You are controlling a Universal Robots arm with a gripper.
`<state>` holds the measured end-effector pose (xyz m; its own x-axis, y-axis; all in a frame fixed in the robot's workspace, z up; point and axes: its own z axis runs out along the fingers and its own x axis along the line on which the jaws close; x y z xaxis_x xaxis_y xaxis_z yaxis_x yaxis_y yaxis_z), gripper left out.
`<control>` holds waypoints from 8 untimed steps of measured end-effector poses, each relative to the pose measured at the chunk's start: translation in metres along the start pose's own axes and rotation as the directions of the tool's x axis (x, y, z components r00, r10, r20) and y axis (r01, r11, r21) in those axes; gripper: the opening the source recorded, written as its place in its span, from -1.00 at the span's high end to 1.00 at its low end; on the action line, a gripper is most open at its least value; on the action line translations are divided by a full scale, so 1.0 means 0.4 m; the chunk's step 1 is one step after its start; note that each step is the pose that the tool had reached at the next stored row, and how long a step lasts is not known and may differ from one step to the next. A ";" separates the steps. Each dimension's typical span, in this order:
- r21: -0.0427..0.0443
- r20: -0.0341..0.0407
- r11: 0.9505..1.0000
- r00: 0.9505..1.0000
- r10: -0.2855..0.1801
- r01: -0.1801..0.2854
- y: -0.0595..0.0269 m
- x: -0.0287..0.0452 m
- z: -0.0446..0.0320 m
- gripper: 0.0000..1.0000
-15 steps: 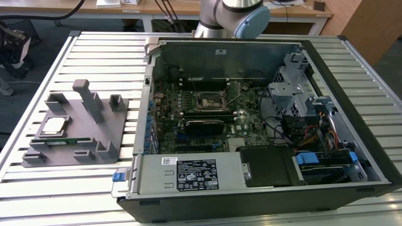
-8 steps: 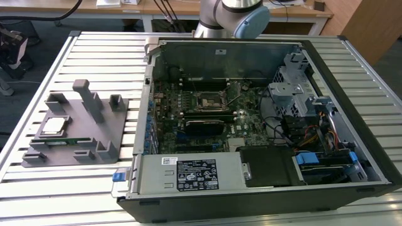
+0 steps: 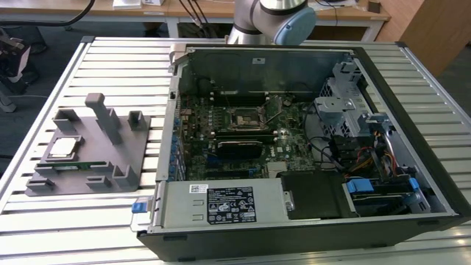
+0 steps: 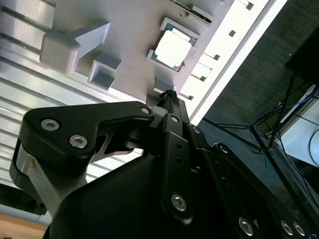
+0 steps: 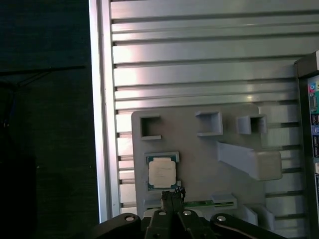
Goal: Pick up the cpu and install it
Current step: 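Reach for the cpu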
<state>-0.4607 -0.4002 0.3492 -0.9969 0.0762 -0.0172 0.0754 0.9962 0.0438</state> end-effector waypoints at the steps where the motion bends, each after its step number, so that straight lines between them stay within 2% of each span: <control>1: 0.000 0.000 1.000 1.000 0.000 0.000 0.000 0.001 0.000 0.79; 8: 0.000 -0.001 1.000 1.000 0.000 0.000 -0.003 0.007 0.004 0.79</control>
<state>-0.4636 -0.4011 0.3476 -0.9970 0.0762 -0.0159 0.0755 0.9962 0.0437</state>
